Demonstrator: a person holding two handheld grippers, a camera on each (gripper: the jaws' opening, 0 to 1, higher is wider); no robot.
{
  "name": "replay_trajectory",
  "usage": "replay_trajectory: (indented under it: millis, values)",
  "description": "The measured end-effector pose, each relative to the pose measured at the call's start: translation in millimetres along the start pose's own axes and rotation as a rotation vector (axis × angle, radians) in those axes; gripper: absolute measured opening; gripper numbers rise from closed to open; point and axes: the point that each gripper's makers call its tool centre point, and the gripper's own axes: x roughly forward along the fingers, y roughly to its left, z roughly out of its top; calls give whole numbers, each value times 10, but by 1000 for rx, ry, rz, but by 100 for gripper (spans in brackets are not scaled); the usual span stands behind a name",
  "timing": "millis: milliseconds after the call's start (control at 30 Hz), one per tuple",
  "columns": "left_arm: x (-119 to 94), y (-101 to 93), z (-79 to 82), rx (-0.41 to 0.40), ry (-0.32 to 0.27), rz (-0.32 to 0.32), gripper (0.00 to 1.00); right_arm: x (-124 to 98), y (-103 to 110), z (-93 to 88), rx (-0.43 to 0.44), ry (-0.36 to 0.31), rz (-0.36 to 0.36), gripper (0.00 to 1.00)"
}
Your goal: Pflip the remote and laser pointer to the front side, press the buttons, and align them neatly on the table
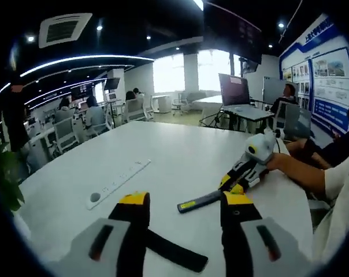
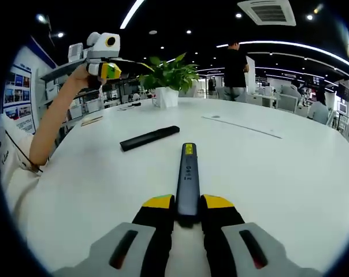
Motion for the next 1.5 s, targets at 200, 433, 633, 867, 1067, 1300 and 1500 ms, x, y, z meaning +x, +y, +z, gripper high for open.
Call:
replay_trajectory:
  millis: [200, 433, 633, 867, 1067, 1300, 1500]
  values:
    - [57, 66, 366, 5, -170, -11, 47, -4, 2, 0, -4, 2, -3, 21]
    - [407, -98, 186, 23, -75, -59, 40, -3, 8, -3, -23, 12, -10, 21]
    - [471, -63, 121, 1, -77, -82, 42, -3, 13, -1, -24, 13, -9, 21]
    - [499, -69, -37, 41, -23, -97, 45, -5, 12, 2, -22, 11, -8, 21]
    - [535, -69, -51, -18, -31, -122, 57, -4, 11, 1, -32, 16, -11, 22]
    - [660, -9, -373, 143, 68, -110, 52, 4, 20, 5, -49, 20, -14, 22]
    - [681, -169, -389, 193, 70, -178, 48, 1, 14, 7, -44, 13, -6, 22]
